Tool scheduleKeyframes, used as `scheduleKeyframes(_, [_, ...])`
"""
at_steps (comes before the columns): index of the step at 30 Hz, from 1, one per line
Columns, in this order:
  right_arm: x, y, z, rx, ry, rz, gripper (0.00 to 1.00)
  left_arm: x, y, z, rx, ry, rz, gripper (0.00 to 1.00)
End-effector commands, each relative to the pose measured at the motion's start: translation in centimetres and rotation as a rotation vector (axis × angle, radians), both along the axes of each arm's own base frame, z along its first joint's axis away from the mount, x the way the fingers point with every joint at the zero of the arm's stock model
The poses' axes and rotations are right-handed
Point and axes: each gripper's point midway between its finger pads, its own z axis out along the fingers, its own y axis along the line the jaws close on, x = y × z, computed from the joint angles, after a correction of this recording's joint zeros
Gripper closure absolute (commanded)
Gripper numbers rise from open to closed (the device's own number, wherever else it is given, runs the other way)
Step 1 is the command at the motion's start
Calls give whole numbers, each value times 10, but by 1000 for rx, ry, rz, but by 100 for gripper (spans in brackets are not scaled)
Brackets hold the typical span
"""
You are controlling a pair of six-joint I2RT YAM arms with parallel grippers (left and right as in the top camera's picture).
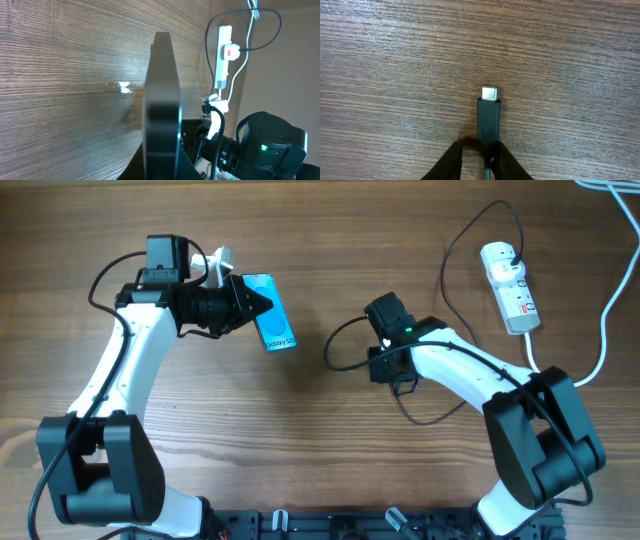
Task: Plug charger to phone and switch on socket
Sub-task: 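Lower the right gripper and close it on the USB-C plug, then lift the cable plug with the right gripper toward the phone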
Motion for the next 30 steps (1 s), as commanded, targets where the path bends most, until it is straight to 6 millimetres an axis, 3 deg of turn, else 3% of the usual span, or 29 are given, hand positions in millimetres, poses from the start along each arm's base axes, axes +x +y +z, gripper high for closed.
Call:
scheduleKeyframes(1, [-6, -5, -10, -30, 31, 1, 76, -1, -3, 3, -18, -6, -11, 96])
scheduleKeyframes(13, [-5, -7, -10, -41, 27, -1, 86, -1, -3, 3, -18, -6, -11, 96])
scheduleKeyframes(23, [-10, 3, -10, 18, 57, 9, 96, -1, -3, 3, -18, -6, -11, 96])
scheduleKeyframes(27, [-13, 20, -4, 105, 86, 51, 96, -1, -4, 5, -29, -4, -13, 96])
scheduleKeyframes(30, [-11, 43, 17, 223, 84, 107, 96, -1, -14, 17, -103, -35, -51, 96])
